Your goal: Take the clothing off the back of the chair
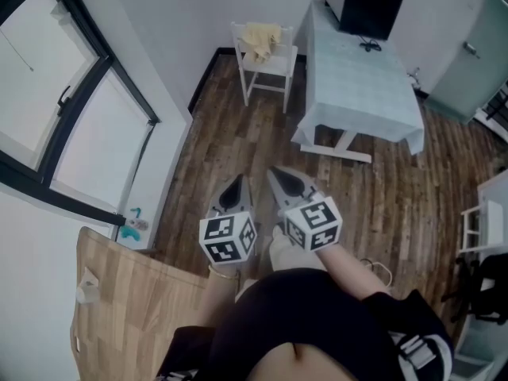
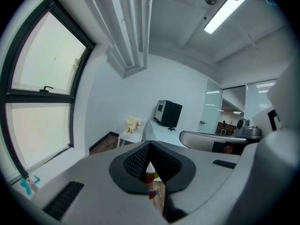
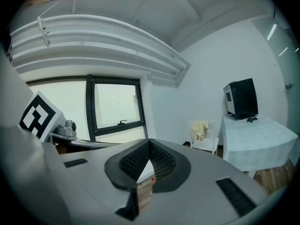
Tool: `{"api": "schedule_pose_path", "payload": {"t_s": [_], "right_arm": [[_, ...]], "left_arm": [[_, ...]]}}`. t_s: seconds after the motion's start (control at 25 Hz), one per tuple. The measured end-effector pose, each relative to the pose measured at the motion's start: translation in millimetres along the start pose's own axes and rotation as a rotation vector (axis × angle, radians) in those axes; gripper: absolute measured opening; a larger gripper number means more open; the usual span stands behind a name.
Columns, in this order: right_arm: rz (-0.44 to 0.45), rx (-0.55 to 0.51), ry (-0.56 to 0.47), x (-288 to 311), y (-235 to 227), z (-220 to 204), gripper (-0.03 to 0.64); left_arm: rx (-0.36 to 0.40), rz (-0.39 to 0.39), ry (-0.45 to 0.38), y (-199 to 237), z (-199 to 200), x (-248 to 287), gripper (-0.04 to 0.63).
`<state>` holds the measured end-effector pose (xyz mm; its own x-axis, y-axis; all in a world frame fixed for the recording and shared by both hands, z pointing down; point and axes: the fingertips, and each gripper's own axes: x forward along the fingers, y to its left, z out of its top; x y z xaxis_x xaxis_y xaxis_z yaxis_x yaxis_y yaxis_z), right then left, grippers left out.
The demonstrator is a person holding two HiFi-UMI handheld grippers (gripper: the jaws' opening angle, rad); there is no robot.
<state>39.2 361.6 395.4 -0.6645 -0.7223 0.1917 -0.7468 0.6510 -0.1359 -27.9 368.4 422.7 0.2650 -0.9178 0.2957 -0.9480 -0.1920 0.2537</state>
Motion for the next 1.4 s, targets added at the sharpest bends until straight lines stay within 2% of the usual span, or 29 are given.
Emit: {"api": "schedule_pose_path", "payload": {"t_s": [0.28,0.72,1.4], "right_arm": [[0.057,-0.018,-0.008,66.3,-46.3,25.3,0.011],[0.109,-0.021,0.003,140.9,-116.3,39.7,0.011],[0.088,0.035,0.029,185.2,-177.6,34.4,0.011]], "left_arm": [[-0.014,0.039,-0.013,24.1,34.0,74.2,0.002],[-0.031,0.062,-0.016,36.4,62.1,173.2,0.002],[-0.089,0.080,0.020,52.9,63.8,234.4,0.002]]}}
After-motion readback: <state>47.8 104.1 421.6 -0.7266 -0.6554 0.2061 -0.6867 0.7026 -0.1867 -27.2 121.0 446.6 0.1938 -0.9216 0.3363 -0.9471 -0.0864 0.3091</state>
